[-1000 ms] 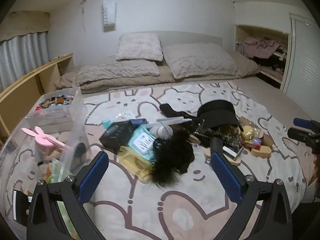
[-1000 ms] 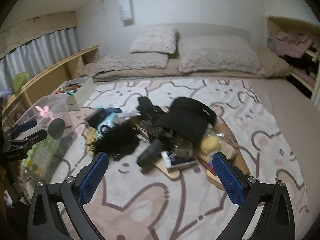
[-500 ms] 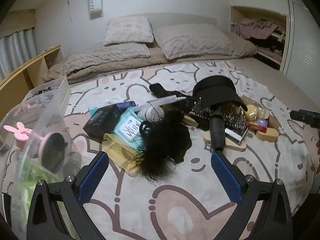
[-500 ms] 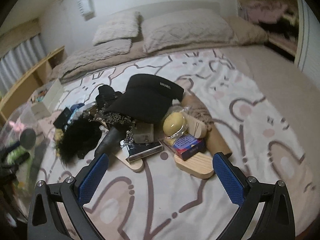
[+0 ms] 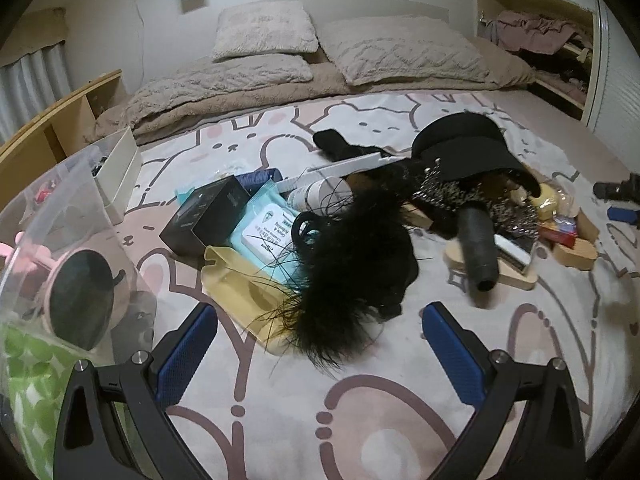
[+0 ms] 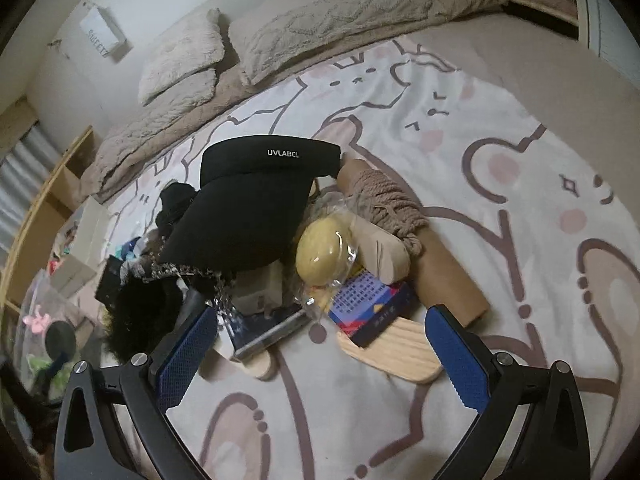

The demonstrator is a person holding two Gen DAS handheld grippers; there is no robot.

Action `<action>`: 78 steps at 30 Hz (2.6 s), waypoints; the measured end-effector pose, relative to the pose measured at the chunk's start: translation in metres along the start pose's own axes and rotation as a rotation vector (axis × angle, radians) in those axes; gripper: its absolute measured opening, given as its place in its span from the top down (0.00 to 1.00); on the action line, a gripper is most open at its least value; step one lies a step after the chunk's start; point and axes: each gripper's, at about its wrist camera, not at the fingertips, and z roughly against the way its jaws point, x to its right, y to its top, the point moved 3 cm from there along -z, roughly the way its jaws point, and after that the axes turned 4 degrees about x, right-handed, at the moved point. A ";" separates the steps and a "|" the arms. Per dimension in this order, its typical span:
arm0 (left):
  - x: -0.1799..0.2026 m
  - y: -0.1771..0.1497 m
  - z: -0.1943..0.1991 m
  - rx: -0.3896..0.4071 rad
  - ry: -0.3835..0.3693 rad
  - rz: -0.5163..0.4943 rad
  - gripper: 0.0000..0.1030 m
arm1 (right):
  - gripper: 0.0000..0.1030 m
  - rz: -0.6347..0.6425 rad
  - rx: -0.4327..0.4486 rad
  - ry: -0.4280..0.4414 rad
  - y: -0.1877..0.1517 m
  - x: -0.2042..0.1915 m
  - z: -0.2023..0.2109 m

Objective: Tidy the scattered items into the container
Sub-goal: 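Move the left tool toward the yellow plastic tray while right tool approaches the bagged bath ball, then grasp the yellow plastic tray with the left tool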

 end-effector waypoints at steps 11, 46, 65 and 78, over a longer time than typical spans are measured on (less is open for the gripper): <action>-0.053 -0.002 -0.024 -0.026 0.143 0.068 0.00 | 0.22 -0.089 -0.079 0.041 0.011 0.001 -0.036; -0.066 -0.035 -0.111 -0.266 0.165 -0.049 0.19 | 0.91 -0.005 -0.046 -0.015 0.019 0.006 -0.043; -0.046 -0.054 -0.080 -0.299 0.000 -0.199 0.18 | 0.92 0.084 -0.118 0.107 -0.020 -0.012 -0.009; -0.066 -0.005 -0.067 -0.193 -0.048 0.011 0.11 | 0.92 0.062 -0.103 0.197 -0.020 -0.018 0.012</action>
